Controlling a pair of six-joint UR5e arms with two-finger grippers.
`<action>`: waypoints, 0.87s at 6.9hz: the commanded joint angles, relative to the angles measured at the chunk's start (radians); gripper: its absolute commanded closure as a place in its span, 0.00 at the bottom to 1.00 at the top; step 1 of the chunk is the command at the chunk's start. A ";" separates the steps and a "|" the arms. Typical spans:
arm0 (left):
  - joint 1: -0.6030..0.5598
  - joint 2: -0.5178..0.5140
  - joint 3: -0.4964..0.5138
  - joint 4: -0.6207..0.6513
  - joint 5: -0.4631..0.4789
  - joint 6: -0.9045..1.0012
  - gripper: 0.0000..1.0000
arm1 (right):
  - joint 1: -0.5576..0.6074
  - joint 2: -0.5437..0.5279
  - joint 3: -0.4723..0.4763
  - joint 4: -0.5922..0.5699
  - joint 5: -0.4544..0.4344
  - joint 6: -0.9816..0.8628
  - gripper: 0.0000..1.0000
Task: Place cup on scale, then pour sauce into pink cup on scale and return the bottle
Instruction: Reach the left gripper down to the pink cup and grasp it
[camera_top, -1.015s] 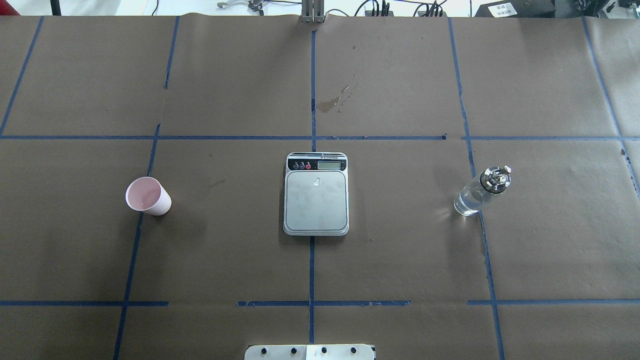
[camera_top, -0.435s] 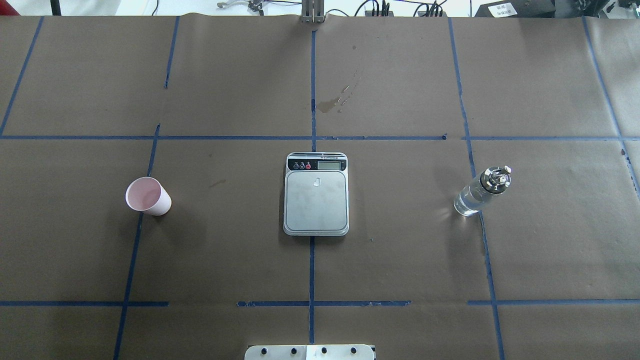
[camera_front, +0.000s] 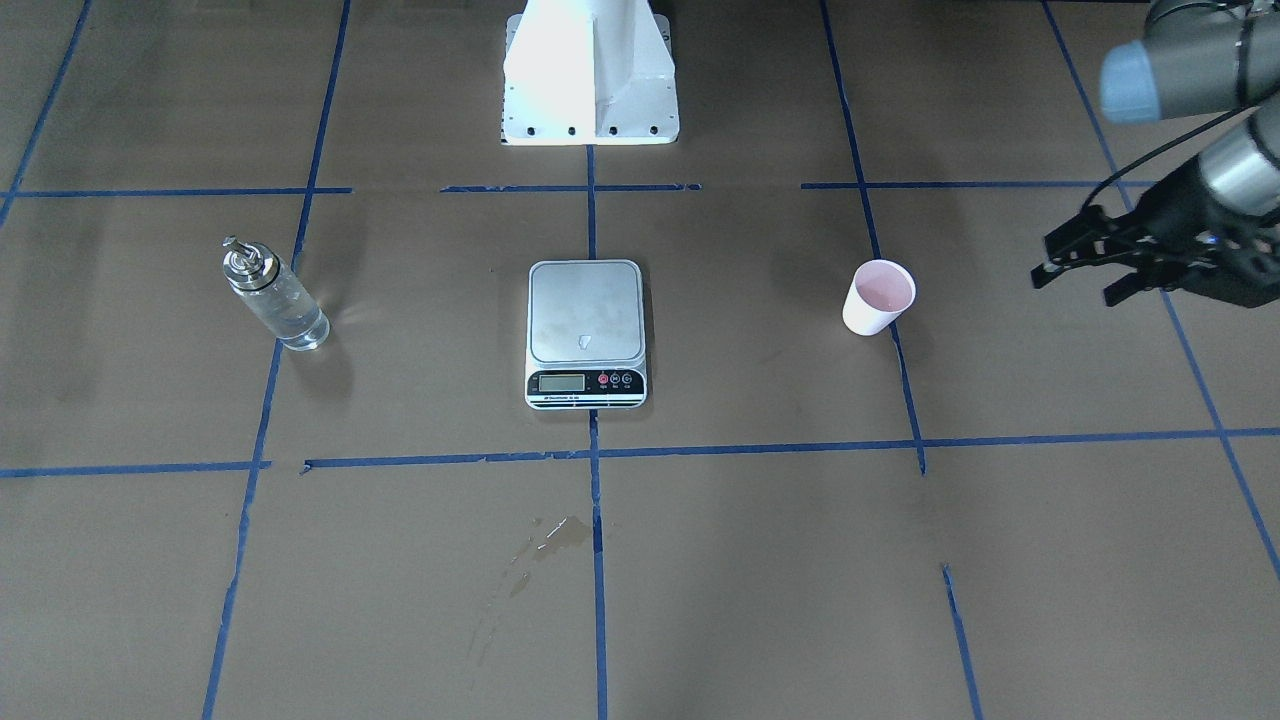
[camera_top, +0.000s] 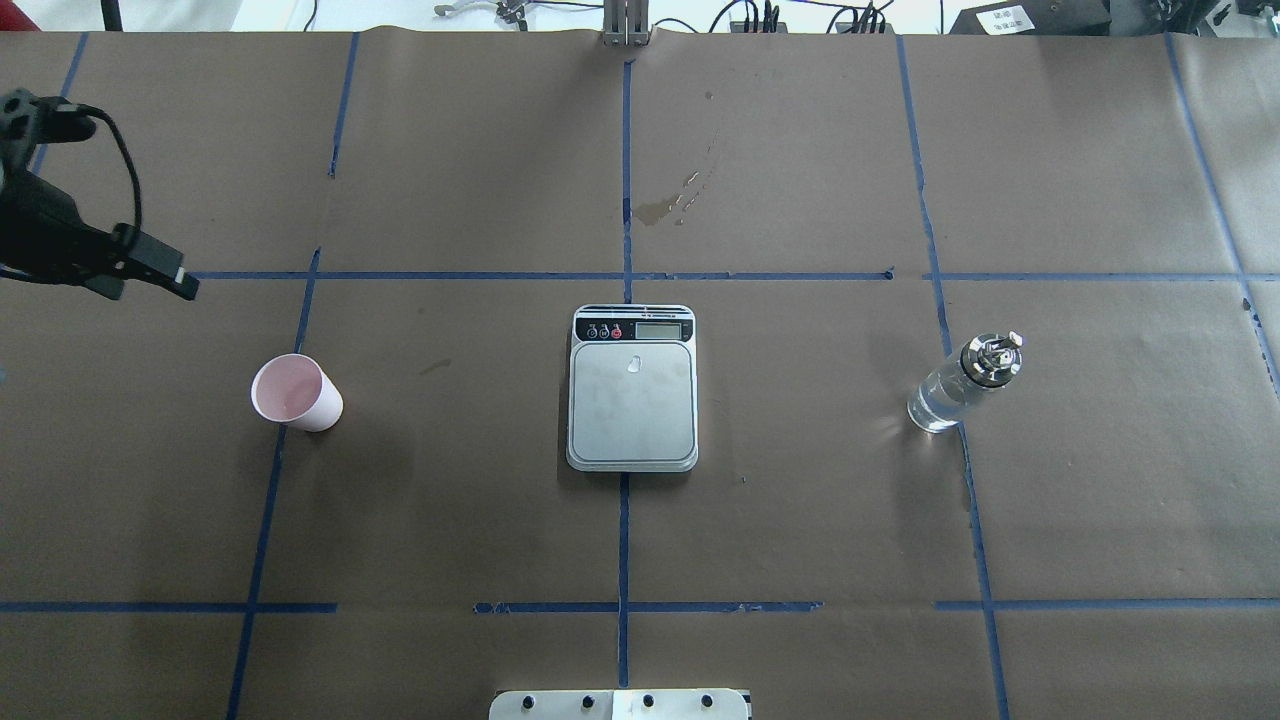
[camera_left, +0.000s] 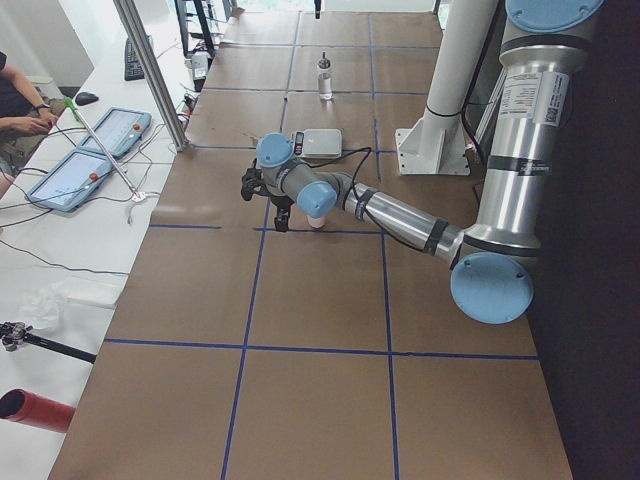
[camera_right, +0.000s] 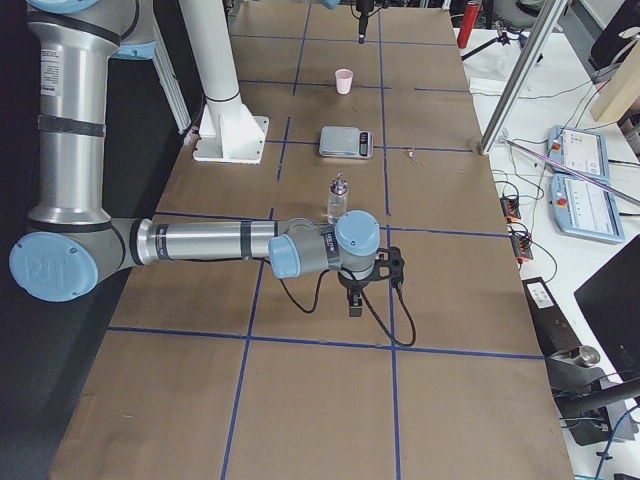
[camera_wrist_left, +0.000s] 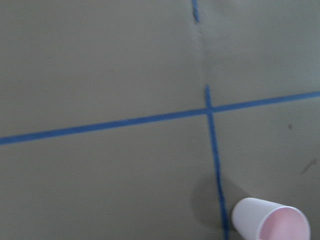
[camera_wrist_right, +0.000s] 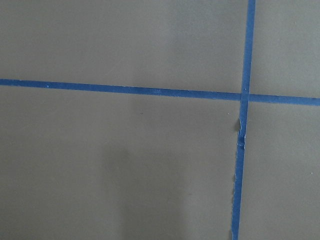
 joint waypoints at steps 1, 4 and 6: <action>0.096 -0.031 0.017 -0.046 0.075 -0.105 0.08 | -0.002 -0.001 -0.001 0.005 0.012 0.002 0.00; 0.142 -0.031 0.046 -0.051 0.076 -0.107 0.09 | -0.002 -0.001 0.002 0.006 0.035 0.000 0.00; 0.169 -0.022 0.040 -0.048 0.076 -0.114 0.04 | -0.002 0.001 0.002 0.005 0.038 0.000 0.00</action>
